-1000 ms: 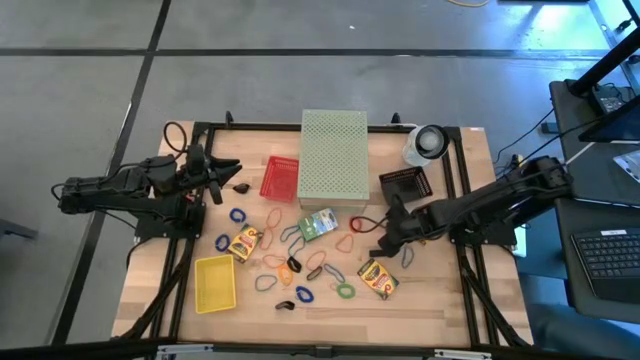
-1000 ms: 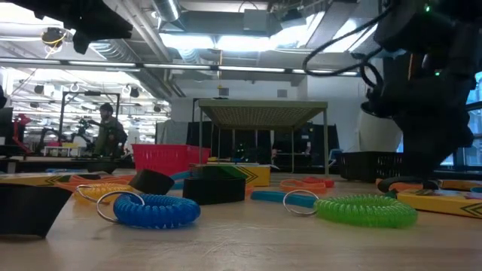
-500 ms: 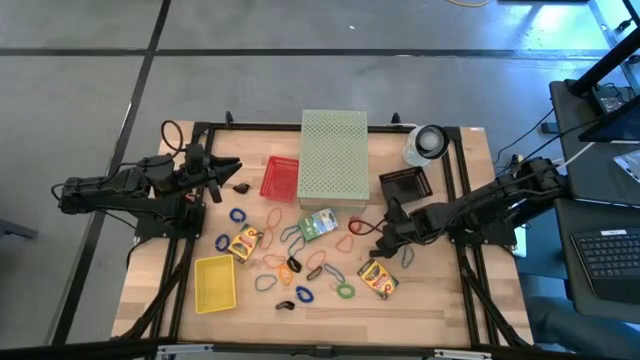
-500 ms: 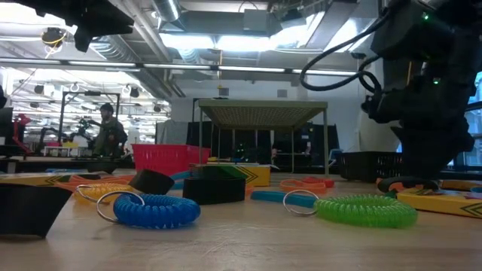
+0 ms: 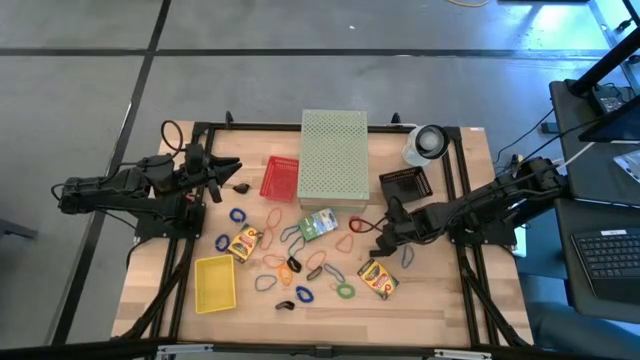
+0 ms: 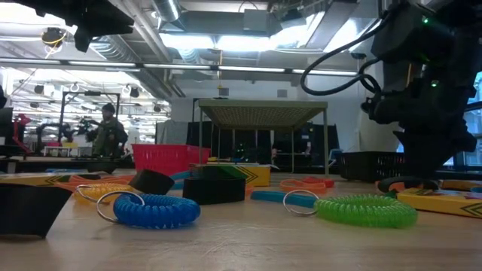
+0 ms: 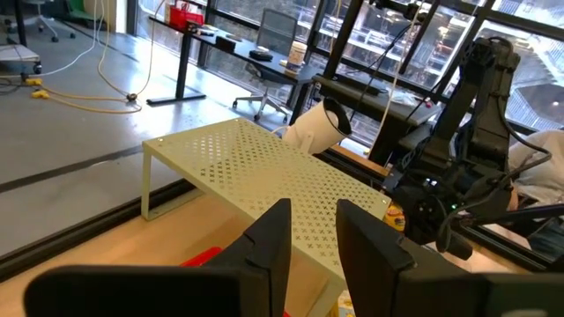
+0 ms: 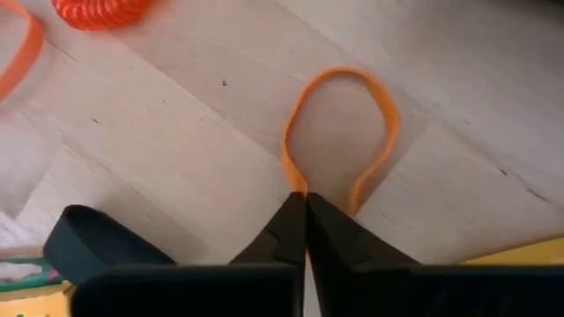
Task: Pick & Place Office Desk Supplies
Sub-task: Put the orange rubber band into the black bin
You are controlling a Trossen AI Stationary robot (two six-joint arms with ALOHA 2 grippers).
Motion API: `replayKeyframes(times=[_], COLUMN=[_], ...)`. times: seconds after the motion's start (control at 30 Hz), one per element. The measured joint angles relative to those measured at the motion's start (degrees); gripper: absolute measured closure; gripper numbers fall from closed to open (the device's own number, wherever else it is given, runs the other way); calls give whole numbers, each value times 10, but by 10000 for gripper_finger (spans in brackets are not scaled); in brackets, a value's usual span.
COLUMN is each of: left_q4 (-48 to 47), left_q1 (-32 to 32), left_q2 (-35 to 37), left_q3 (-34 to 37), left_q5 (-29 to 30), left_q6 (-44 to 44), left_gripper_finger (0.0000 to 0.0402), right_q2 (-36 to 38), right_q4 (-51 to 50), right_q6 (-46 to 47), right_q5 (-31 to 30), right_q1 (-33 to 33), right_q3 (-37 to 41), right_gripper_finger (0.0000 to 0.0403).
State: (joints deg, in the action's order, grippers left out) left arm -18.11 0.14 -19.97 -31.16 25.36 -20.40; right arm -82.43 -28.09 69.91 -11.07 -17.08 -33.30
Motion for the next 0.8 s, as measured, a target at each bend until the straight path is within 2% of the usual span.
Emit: replayKeyframes(times=[0.23, 0.37, 0.8], left_q4=[0, 0, 3], left_q1=[0, 0, 0], left_q2=[0, 0, 0], left_q3=[0, 0, 0], left_q5=[0, 0, -5], left_q6=[-5, -15, -16], left_gripper_finger=[313, 311, 315], right_q2=[-3, -3, -2], right_q4=[-9, -8, -81], right_q6=[-14, -41, -81], right_q5=[28, 66, 62], right_q1=[-1, -4, -15], right_q3=[-16, -52, -145], right_gripper_finger=[401, 401, 402])
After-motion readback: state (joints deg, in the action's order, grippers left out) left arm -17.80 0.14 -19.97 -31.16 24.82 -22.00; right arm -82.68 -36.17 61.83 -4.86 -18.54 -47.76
